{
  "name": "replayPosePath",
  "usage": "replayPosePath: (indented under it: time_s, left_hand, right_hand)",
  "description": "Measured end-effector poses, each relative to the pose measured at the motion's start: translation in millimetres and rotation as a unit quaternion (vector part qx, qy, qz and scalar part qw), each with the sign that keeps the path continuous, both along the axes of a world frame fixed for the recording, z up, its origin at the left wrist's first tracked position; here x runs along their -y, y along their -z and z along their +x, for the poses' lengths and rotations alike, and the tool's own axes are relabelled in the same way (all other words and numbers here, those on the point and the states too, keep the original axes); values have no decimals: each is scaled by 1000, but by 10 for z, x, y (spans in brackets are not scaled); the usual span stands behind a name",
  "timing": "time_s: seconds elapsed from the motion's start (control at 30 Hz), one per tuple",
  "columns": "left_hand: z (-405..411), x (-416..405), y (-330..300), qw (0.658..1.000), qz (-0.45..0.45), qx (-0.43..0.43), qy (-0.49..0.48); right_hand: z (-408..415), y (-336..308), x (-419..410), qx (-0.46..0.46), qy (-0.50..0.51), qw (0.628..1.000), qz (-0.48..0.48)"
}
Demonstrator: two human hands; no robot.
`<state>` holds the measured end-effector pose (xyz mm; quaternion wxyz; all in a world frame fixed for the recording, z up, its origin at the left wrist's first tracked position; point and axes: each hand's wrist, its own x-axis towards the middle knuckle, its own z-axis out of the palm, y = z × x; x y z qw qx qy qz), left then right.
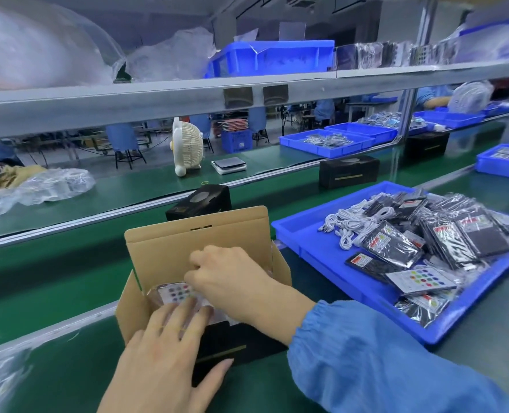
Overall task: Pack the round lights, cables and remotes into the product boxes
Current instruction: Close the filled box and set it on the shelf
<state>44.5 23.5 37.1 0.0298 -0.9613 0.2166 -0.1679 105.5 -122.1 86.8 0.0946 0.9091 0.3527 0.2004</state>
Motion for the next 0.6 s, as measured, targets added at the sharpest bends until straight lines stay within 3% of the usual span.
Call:
replayPosePath:
  time_s: [0.07, 0.13, 0.2, 0.27, 0.33, 0.4, 0.47, 0.6]
  left_hand:
    - [-11, 4, -4, 999, -27, 31, 31]
    - [14, 7, -77, 996, -57, 48, 47]
    - [98, -13, -157, 995, -78, 42, 54]
    - [211, -7, -256, 996, -61, 15, 62]
    - [299, 43, -300, 995, -45, -30, 84]
    - [364, 86, -288, 992, -27, -82, 89]
    - [375, 122, -265, 993, -7, -81, 89]
    - [334, 148, -204, 996, 18, -47, 70]
  right_hand:
    - [16, -10, -43, -64, 14, 996, -57]
    - [42, -131, 69, -126, -16, 991, -45]
    - [100, -310, 424, -111, -28, 989, 95]
    - [188, -423, 1062, -51, 66, 967, 242]
    - [224, -329, 1770, -90, 271, 946, 157]
    - [175, -43, 2221, -216, 439, 872, 0]
    - [142, 232, 2391, -246, 479, 840, -72]
    - [224, 278, 2455, -186, 472, 861, -38]
